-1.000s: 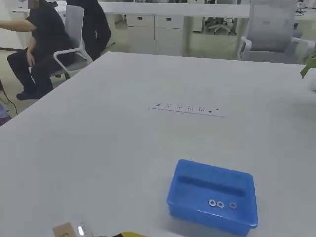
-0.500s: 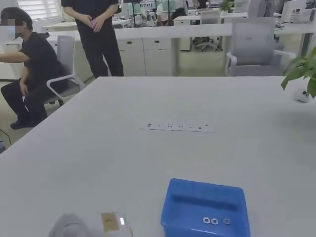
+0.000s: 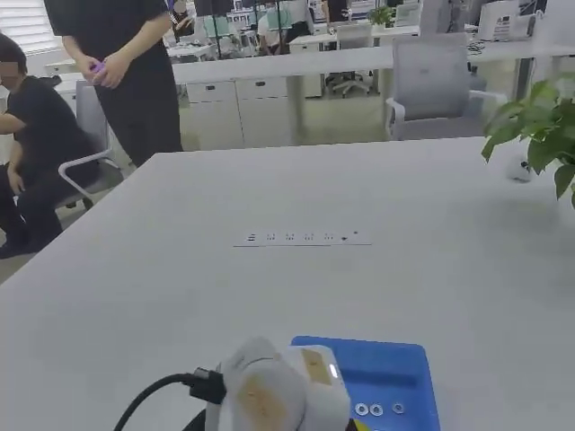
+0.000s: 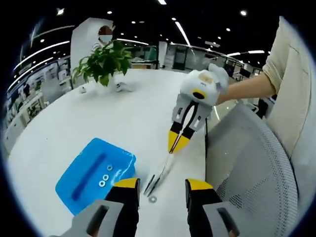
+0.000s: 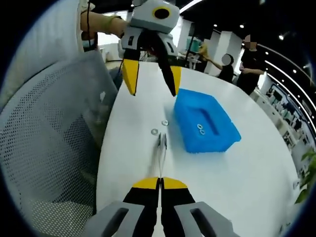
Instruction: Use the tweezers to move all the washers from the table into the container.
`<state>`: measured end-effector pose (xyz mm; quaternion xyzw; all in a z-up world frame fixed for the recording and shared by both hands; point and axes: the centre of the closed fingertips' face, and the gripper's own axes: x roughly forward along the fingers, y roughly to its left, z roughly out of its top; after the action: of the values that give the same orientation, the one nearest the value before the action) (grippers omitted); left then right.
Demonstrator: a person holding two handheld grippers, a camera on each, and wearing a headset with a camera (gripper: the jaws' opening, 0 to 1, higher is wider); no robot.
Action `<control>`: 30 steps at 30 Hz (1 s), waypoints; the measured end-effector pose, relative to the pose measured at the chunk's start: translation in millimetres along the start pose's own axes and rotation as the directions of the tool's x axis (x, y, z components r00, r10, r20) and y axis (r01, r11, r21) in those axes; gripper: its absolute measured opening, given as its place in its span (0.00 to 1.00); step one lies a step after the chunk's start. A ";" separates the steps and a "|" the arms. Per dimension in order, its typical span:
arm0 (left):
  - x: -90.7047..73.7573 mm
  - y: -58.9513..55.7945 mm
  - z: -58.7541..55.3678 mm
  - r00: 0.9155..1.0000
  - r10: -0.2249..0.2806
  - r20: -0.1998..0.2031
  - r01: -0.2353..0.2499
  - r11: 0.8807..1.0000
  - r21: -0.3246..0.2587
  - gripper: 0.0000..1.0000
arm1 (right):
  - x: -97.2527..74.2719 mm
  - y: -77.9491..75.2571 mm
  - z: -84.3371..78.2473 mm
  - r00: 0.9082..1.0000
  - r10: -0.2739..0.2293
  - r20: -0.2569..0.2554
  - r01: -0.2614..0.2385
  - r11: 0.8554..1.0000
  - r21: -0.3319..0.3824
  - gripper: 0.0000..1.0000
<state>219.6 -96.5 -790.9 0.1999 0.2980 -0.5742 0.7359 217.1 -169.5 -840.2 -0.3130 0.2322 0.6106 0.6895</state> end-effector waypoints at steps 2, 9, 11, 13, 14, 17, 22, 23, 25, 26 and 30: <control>1.8 -2.7 -2.2 1.000 -0.009 -0.023 0.010 0.999 0.034 0.34 | -5.4 3.2 12.4 1.000 -0.008 0.025 0.008 1.000 0.002 0.00; 6.4 -12.3 -4.7 0.998 -0.050 -0.049 0.055 0.994 0.094 0.31 | -12.6 13.4 64.3 0.993 0.000 0.121 0.003 1.000 -0.025 0.00; 7.0 -12.0 -3.6 0.998 -0.051 -0.046 0.055 0.994 0.099 0.29 | -10.4 14.4 75.7 0.991 0.014 0.134 -0.009 0.999 -0.040 0.00; 7.1 -11.5 -2.3 0.998 -0.055 -0.038 0.058 0.994 0.092 0.29 | -7.2 13.2 84.0 0.990 0.018 0.137 -0.011 0.998 -0.055 0.00; 7.0 -11.3 -2.3 0.998 -0.055 -0.037 0.058 0.994 0.093 0.28 | -6.0 12.8 87.1 0.990 0.023 0.139 -0.015 0.998 -0.059 0.00; 4.7 -10.3 -2.0 0.998 -0.059 -0.031 0.062 0.993 0.099 0.24 | -1.2 9.8 98.0 0.988 0.032 0.150 -0.022 0.997 -0.069 0.00; -0.3 -8.4 -6.3 0.996 -0.081 -0.029 0.083 0.993 0.083 0.17 | 9.1 5.7 112.2 0.983 0.060 0.174 -0.048 0.996 -0.071 0.00; -1.1 -7.2 -7.3 0.996 -0.079 -0.028 0.081 0.993 0.083 0.17 | 11.6 5.3 115.3 0.981 0.072 0.180 -0.060 0.996 -0.070 0.00; -1.8 -6.1 -7.7 0.996 -0.081 -0.027 0.083 0.993 0.079 0.15 | 14.6 3.1 118.2 0.980 0.074 0.185 -0.062 0.996 -0.071 0.00; -1.6 -6.0 -7.8 0.996 -0.079 -0.028 0.081 0.993 0.086 0.12 | 16.4 2.3 120.2 0.978 0.083 0.191 -0.072 0.995 -0.065 0.00; 1.2 1.4 -7.0 0.998 -0.057 -0.032 0.060 0.993 0.101 0.03 | 22.2 0.7 125.1 0.973 0.102 0.205 -0.094 0.994 -0.048 0.00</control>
<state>219.6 -92.6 -796.9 0.2367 0.2848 -0.6071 0.7031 211.9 -64.5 -768.8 -0.2490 0.1625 0.6774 0.6729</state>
